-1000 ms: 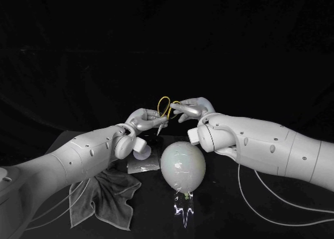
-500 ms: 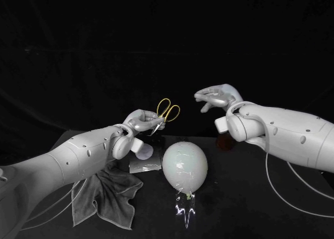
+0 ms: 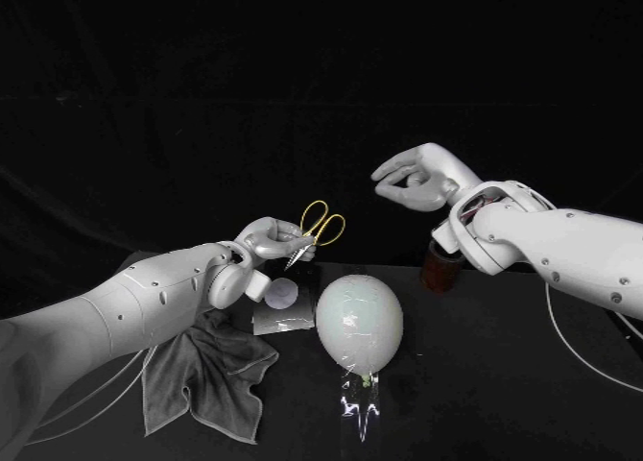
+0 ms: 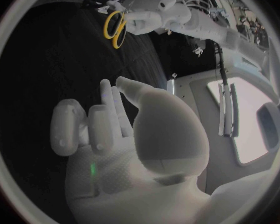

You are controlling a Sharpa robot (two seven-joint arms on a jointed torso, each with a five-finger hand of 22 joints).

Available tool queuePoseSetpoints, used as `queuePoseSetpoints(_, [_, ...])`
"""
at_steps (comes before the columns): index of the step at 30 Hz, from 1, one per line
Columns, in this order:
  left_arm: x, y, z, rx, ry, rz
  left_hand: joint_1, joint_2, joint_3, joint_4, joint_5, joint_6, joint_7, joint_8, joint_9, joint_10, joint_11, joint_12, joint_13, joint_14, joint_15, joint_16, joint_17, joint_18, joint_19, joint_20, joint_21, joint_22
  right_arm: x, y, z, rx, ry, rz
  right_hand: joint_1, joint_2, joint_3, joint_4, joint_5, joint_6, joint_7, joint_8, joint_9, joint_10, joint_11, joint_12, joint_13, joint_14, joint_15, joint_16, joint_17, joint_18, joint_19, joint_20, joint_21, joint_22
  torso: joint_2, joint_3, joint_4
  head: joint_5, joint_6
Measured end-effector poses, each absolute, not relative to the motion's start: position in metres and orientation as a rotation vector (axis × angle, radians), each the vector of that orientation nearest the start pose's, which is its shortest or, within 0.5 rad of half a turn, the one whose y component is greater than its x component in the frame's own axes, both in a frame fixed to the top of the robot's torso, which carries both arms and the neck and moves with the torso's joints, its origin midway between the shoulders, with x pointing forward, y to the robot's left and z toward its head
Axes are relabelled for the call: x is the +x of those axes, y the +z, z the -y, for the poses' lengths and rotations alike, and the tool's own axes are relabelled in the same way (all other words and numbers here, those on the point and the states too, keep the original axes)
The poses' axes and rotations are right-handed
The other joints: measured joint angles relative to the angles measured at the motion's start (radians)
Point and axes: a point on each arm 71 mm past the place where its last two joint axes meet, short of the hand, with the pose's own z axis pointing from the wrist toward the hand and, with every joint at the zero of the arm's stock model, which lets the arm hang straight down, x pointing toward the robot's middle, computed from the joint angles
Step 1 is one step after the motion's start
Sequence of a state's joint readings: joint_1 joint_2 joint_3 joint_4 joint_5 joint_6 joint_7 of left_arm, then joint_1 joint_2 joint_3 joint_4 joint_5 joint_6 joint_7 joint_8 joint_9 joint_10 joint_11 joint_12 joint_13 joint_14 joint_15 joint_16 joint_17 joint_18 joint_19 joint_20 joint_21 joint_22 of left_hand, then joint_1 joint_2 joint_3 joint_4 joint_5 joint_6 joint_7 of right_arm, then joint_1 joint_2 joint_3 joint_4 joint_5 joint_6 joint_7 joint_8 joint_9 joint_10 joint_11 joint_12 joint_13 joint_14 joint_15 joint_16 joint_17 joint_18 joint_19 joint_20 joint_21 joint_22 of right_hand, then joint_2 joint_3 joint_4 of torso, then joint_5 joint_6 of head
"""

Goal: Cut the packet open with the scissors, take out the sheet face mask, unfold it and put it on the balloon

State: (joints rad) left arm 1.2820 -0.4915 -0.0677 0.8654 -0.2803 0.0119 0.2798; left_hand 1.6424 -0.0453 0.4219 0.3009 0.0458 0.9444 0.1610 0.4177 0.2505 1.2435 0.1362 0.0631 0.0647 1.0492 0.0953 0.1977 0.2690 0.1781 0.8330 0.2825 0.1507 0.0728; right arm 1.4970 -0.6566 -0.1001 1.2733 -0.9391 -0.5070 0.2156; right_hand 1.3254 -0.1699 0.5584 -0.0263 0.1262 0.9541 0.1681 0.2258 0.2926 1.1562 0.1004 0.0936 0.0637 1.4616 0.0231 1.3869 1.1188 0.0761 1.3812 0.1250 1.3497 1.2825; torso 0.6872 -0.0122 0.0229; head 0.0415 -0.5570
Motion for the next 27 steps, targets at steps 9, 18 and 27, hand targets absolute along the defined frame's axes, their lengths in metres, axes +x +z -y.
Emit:
queuePoseSetpoints(9, [0.593, -0.180, -0.204, -0.792, -1.363, -1.690, -0.061, -0.037, 0.107, -0.056, 0.000, -0.004, 0.003, 0.006, 0.029, 0.003, -0.003, 0.000, 0.000, 0.000, 0.000, 0.000, 0.013, 0.000, 0.002, 0.002, 0.007, 0.000, 0.533, -0.048, 0.121, -0.384, 0.796, -1.216, -0.016, -0.037, 0.015, -0.007, -0.043, -0.021, -0.026, -0.026, 0.000, -0.078, 0.013, -0.029, 0.000, 0.003, 0.003, 0.022, 0.018, 0.000, -0.014, 0.009, 0.000, 0.006, 0.001, 0.0006, 0.0044, -0.003, -0.005])
queuePoseSetpoints(18, [0.591, -0.181, -0.199, -0.792, -1.361, -1.721, -0.098, -0.045, 0.148, -0.086, -0.001, -0.009, 0.005, 0.011, 0.050, 0.003, -0.003, -0.002, 0.001, 0.000, 0.000, 0.000, 0.022, -0.001, 0.007, 0.000, 0.007, 0.000, 0.524, -0.055, 0.085, -0.602, 0.660, -1.157, -0.011, -0.042, 0.020, -0.012, -0.069, -0.027, -0.032, -0.034, -0.001, -0.115, -0.014, -0.029, 0.000, 0.007, -0.015, 0.040, 0.059, 0.000, -0.030, -0.010, -0.014, -0.011, 0.001, -0.0017, 0.0072, -0.006, -0.006])
queuePoseSetpoints(27, [0.589, -0.181, -0.197, -0.789, -1.363, -1.734, -0.109, -0.045, 0.164, -0.101, -0.004, -0.009, 0.005, 0.012, 0.051, 0.003, -0.003, -0.002, 0.001, 0.000, 0.000, 0.004, 0.023, -0.001, 0.007, 0.000, 0.011, 0.000, 0.527, -0.061, 0.068, -0.682, 0.569, -1.152, -0.008, -0.045, 0.005, -0.020, -0.068, -0.044, -0.049, -0.057, -0.006, -0.155, -0.033, -0.029, 0.000, 0.005, -0.041, 0.045, 0.067, 0.000, -0.025, -0.037, -0.014, -0.009, 0.002, -0.0026, 0.0072, -0.009, -0.007])
